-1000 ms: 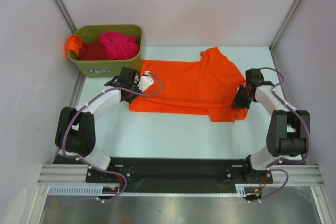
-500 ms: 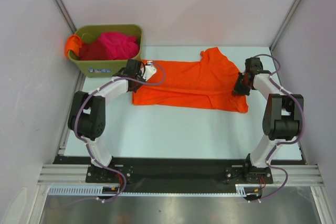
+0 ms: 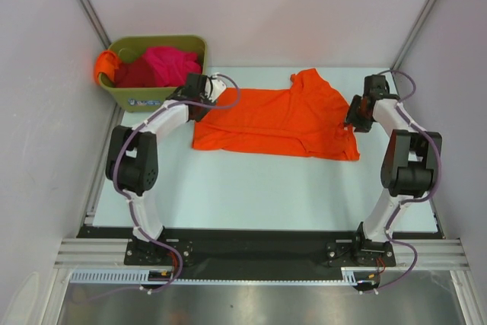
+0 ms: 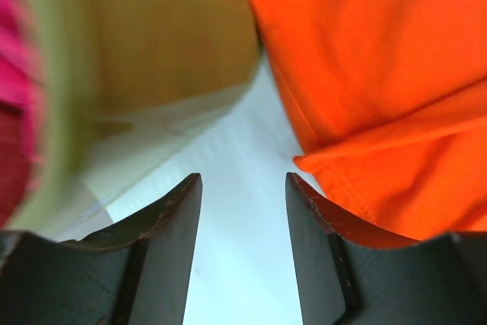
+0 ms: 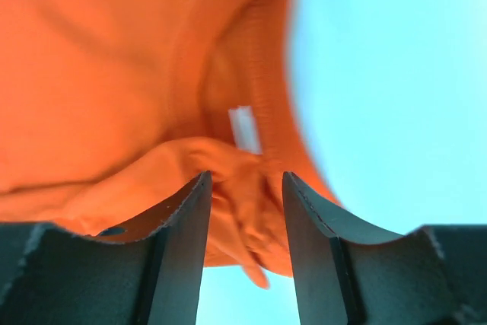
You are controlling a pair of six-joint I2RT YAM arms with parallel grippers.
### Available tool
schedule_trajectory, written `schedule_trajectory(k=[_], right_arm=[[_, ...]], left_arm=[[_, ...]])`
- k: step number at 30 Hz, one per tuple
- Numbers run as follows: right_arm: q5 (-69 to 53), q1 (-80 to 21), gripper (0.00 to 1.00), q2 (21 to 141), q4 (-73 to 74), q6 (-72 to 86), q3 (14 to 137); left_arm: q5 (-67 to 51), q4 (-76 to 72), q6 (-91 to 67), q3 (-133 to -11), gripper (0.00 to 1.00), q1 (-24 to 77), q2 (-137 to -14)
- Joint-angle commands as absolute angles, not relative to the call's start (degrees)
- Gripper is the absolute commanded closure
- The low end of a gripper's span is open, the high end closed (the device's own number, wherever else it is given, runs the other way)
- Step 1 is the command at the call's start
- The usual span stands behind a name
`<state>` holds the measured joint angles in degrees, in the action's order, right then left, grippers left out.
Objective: Fold and stack the t-shirts
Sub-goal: Fold the tshirt
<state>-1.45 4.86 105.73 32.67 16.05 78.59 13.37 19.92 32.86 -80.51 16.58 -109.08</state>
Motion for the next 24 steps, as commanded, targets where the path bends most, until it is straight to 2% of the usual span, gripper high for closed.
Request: schedule_trajectory(k=[1, 6, 10, 18, 21, 23, 24], right_arm=[[4.7, 8.0, 0.53, 100.1, 36.5, 19.3, 78.9], [0.5, 10.7, 0.62, 90.5, 34.5, 24.3, 64.5], [-3.0, 10.9, 0.57, 88.8, 32.6, 26.5, 59.2], [-5.8, 11.5, 0.54, 92.5, 27.6, 27.2, 56.5], [-4.1, 11.7, 0.60, 93.5, 26.5, 27.2, 56.3], [-3.7, 12.0, 0.70, 94.1, 25.7, 27.2, 55.8], [-3.5, 12.2, 0.74, 94.4, 25.6, 27.0, 55.9]], left_arm=[[9.8, 22.5, 31.5, -84.6, 0.47, 16.3, -102.9], [3.6, 24.3, 41.5, -69.4, 0.51, 17.7, -95.1], [5.4, 20.5, 45.8, -62.0, 0.48, 17.9, -95.3], [4.5, 17.1, 47.1, -62.1, 0.43, 18.2, -101.0], [4.9, 15.0, 48.0, -60.0, 0.43, 19.0, -102.3], [5.5, 13.3, 48.3, -58.9, 0.43, 19.2, -103.0], [6.6, 12.6, 48.0, -58.7, 0.47, 19.2, -104.0]])
